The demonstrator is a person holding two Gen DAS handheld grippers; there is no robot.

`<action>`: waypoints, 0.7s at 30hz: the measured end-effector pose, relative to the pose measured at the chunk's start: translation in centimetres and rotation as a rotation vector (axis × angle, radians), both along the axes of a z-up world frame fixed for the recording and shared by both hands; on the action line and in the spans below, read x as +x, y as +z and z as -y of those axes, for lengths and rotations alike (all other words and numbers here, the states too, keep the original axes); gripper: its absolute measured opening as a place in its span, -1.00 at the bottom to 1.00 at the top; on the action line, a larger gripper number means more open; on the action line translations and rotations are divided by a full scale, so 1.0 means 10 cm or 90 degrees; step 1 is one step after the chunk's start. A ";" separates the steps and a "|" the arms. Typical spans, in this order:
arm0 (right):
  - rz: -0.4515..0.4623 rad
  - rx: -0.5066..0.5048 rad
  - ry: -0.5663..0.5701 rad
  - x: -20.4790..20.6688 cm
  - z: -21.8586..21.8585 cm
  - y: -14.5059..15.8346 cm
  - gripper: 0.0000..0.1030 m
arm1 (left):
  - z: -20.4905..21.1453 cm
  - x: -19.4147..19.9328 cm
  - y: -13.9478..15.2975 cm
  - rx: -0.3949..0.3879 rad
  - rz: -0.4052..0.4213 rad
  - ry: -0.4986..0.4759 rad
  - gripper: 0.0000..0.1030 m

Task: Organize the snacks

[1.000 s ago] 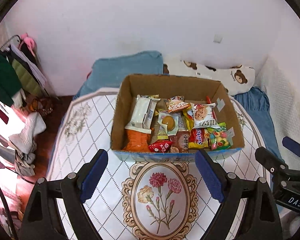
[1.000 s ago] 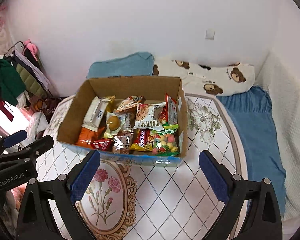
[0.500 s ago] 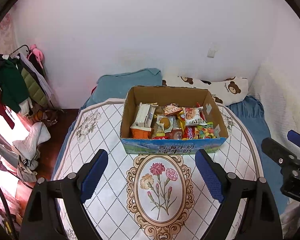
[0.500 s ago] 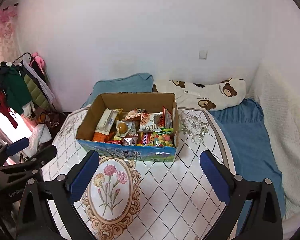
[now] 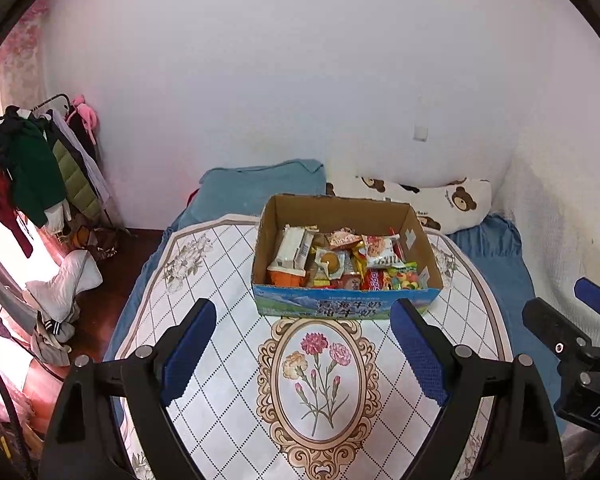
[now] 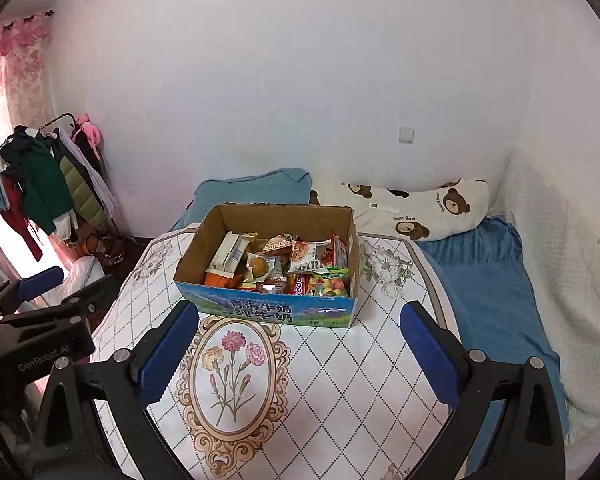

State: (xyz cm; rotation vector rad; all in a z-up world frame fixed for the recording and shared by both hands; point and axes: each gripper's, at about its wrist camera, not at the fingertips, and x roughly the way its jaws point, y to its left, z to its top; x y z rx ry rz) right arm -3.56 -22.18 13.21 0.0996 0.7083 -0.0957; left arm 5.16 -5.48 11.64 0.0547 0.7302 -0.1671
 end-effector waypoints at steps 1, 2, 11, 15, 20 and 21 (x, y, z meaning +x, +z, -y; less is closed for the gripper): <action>0.001 -0.001 0.000 -0.01 0.00 0.00 1.00 | 0.00 0.01 0.00 -0.001 0.005 0.002 0.75; 0.002 -0.002 -0.004 -0.01 0.00 -0.01 1.00 | 0.00 0.02 0.00 0.000 0.005 0.003 0.93; 0.015 -0.011 -0.034 0.32 0.13 -0.11 1.00 | 0.03 0.20 -0.07 0.012 0.017 0.022 0.99; 0.017 -0.018 -0.051 0.50 0.19 -0.18 1.00 | 0.05 0.29 -0.10 0.015 0.019 0.031 0.99; 0.015 -0.019 -0.065 0.65 0.25 -0.26 1.00 | 0.07 0.38 -0.14 0.018 0.016 0.033 0.99; 0.014 -0.018 -0.066 0.66 0.26 -0.27 1.00 | 0.07 0.39 -0.14 0.018 0.015 0.033 0.99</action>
